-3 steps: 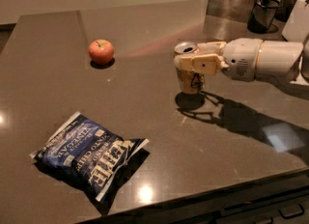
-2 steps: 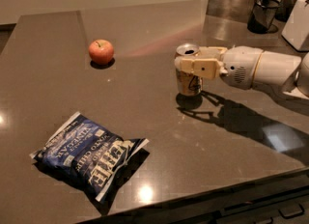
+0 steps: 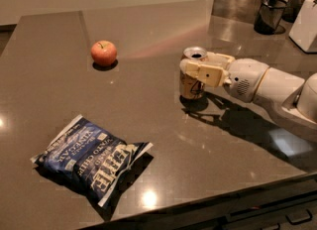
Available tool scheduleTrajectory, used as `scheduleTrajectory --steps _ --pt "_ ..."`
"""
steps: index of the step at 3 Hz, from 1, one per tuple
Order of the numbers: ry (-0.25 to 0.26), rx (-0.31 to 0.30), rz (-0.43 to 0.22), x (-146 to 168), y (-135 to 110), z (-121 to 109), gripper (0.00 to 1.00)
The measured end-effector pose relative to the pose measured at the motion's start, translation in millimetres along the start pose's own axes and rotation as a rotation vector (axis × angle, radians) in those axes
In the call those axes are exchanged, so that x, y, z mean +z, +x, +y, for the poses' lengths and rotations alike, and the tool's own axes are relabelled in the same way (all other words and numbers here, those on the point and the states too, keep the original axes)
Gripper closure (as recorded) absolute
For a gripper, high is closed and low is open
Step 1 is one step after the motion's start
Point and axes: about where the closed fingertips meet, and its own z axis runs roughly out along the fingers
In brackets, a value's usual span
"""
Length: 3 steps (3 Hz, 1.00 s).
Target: Place orange can upright
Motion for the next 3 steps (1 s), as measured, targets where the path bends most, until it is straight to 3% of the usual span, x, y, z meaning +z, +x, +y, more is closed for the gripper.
scheduleTrajectory --steps 1,2,3 --pt "0.013 0.006 -0.031 -1.1 5.3 -0.5 0.39" --pt "0.026 0.002 -0.019 -6.2 17.4 2.1 0.08" --pt "0.036 -0.02 0.017 -11.9 23.9 6.3 0.0"
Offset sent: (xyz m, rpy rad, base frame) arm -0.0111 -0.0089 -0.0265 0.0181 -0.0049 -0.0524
